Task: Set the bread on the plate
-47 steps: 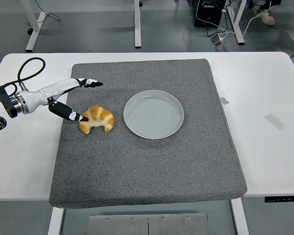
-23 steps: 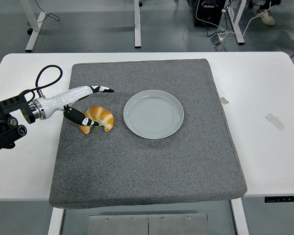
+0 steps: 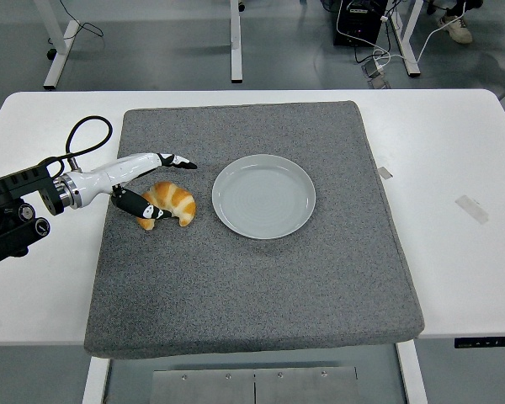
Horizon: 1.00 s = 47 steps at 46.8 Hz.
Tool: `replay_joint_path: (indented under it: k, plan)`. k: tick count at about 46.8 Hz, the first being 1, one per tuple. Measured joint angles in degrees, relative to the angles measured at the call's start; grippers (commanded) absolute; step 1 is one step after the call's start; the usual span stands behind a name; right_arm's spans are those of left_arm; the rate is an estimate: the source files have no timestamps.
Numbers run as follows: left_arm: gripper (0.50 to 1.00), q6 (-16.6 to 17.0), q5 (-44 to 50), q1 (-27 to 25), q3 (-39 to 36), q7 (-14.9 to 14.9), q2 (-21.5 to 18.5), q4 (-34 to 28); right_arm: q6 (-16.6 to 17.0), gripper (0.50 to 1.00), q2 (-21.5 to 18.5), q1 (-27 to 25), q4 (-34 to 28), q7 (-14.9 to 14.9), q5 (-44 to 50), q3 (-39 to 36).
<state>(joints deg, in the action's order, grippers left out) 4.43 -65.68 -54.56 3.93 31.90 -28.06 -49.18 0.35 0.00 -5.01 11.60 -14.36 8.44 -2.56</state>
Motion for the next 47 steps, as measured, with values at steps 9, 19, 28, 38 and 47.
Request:
replay_joint_path:
  k: [9, 19, 28, 38, 47]
  plan:
    - [0.877, 0.1, 0.0, 0.0, -0.2, 0.0, 0.7, 0.6, 0.0, 1.0, 0.0, 0.0, 0.0, 0.0, 0.0, 0.0]
    - [0.813, 1.0, 0.0, 0.0, -3.0, 0.1, 1.4, 1.1, 0.0, 1.0, 0.0, -0.1, 0.0, 0.0, 0.0, 0.0]
    - [0.721, 1.5, 0.0, -0.6, -4.1, 0.2, 1.5, 1.2, 0.0, 1.0, 0.0, -0.1, 0.0, 0.0, 0.0, 0.1]
    - [0.595, 2.2, 0.0, -1.1, -4.0, 0.2, 3.0, 3.7, 0.0, 1.0, 0.0, -0.1, 0.0, 0.0, 0.0, 0.1]
    - [0.571, 2.4, 0.4, -1.4, -3.9, 0.4, 3.1, 4.1, 0.0, 1.0, 0.0, 0.0, 0.0, 0.0, 0.0, 0.2]
